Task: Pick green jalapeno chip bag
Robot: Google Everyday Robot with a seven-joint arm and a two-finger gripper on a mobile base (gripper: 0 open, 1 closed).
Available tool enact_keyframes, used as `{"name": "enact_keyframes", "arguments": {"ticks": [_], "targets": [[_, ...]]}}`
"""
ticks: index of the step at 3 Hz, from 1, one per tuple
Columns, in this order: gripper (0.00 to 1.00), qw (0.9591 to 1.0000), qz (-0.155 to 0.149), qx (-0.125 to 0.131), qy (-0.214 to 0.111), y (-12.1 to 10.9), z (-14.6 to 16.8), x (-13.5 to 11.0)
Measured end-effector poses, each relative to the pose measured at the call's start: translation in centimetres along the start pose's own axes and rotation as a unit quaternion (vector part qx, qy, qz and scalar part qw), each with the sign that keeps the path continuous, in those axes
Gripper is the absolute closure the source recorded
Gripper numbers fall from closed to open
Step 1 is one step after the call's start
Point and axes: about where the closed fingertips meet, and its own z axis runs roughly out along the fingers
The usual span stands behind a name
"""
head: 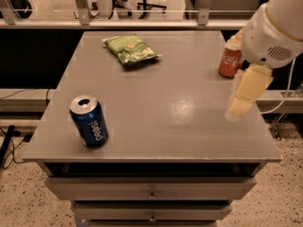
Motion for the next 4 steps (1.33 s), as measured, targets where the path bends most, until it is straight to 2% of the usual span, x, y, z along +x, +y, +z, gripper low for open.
{"name": "enact_keyframes", "arguments": {"ticks": [1,2,3,4], "targets": [[0.00,0.9979,-0.015,-0.011,-0.062,-2.8,4.3,-5.2],[0.00,0.9914,-0.017,0.002,-0.130,-6.0,7.4,-11.6],[0.00,0.9914,-0.017,0.002,-0.130,-6.0,7.4,-11.6],[0.00,0.9882,0.008,0.014,-0.152,-6.8,8.0,-12.7]]}}
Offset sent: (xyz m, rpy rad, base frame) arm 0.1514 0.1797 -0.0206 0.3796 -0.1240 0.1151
